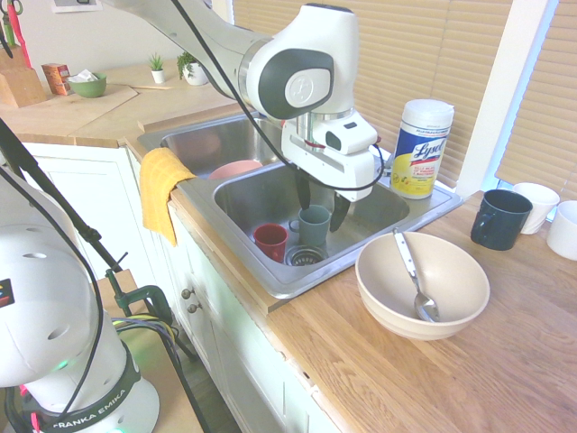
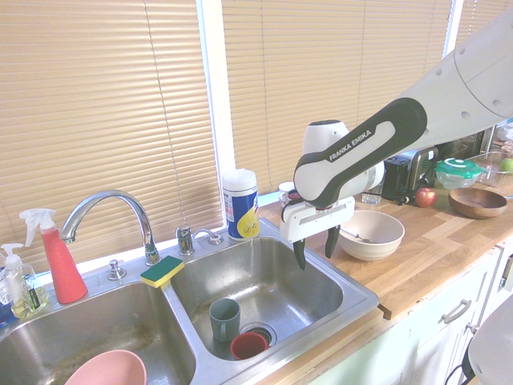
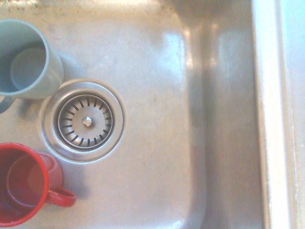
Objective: Put the spoon into the sink
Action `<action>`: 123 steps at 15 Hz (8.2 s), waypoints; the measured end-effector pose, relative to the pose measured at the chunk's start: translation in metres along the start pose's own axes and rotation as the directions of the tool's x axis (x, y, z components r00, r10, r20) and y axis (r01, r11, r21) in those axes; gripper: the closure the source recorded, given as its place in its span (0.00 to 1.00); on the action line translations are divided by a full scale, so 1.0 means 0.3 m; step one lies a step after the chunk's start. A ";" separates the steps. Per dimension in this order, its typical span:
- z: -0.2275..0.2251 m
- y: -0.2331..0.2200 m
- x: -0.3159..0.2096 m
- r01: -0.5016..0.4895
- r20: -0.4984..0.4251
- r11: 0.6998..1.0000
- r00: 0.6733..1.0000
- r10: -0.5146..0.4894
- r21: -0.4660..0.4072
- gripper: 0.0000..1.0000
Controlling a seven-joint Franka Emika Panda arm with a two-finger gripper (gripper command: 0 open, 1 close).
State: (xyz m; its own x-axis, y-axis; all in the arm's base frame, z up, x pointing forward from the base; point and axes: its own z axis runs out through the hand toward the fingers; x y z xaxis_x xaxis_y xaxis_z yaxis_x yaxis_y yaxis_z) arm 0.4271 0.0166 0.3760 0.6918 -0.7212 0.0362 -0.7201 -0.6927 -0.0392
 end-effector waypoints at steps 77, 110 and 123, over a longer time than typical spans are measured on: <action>-0.338 0.381 0.267 0.535 -0.256 0.841 0.826 -0.503 0.075 1.00; 0.695 -0.464 0.028 0.611 -0.003 0.763 0.780 -0.626 -0.209 1.00; 0.774 -0.501 0.104 0.597 0.063 0.769 0.797 -0.600 -0.231 1.00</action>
State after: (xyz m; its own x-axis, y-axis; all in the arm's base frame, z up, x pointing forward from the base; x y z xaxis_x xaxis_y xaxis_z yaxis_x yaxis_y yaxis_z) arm 0.5693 0.0987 0.1512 0.9872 -0.1592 -0.0104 -0.1529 -0.9630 0.2219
